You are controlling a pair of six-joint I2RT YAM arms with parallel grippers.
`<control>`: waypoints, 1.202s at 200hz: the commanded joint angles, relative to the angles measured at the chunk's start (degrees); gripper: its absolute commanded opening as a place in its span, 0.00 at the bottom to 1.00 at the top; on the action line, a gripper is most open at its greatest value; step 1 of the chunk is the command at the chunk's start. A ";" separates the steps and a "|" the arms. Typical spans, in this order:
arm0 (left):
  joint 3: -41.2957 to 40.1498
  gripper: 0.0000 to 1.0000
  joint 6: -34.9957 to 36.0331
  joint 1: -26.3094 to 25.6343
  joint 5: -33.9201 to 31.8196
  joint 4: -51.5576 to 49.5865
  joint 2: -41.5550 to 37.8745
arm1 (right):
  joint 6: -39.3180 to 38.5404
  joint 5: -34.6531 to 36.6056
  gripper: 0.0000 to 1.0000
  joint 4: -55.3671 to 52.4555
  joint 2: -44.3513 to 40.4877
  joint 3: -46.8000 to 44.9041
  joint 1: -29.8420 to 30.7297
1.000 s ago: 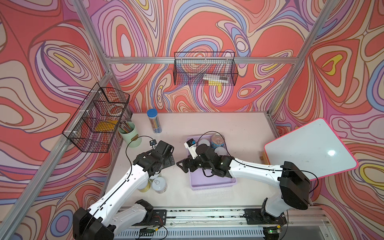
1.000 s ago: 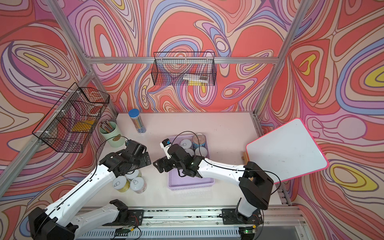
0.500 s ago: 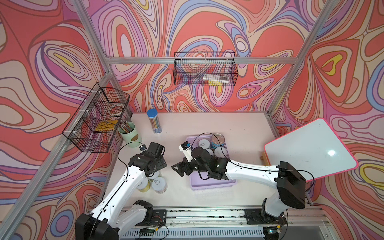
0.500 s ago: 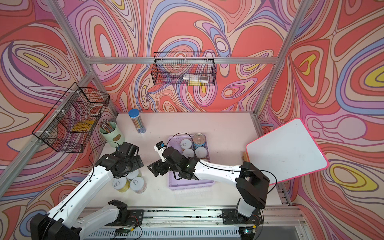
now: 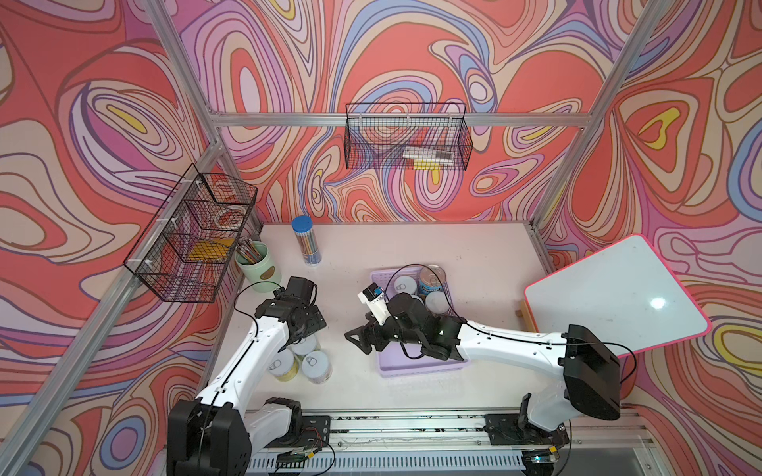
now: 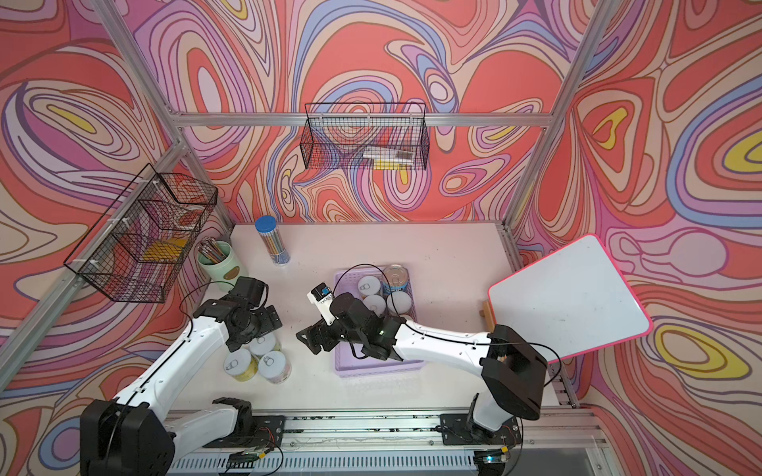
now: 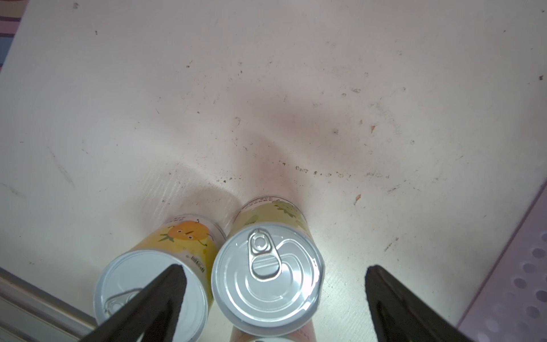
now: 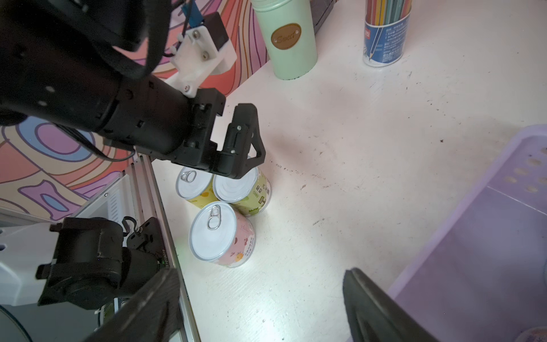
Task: Put the canned food in the basket
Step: Pick up the canned food from the center of the board.
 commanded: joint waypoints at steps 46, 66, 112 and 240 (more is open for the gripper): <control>-1.65 0.99 2.71 2.34 3.46 3.35 4.12 | -1.65 -0.79 0.88 0.93 -0.85 -0.39 0.18; -1.57 0.99 3.10 2.45 4.97 3.95 5.42 | -1.78 -0.67 0.88 0.83 -0.93 -0.30 0.18; -0.65 0.99 2.86 2.45 7.48 0.81 7.32 | -2.04 -0.49 0.88 0.24 -0.72 -0.32 0.18; 0.34 0.98 2.45 -3.03 8.55 -0.97 9.05 | 0.23 3.89 0.88 1.92 -3.03 -2.77 0.18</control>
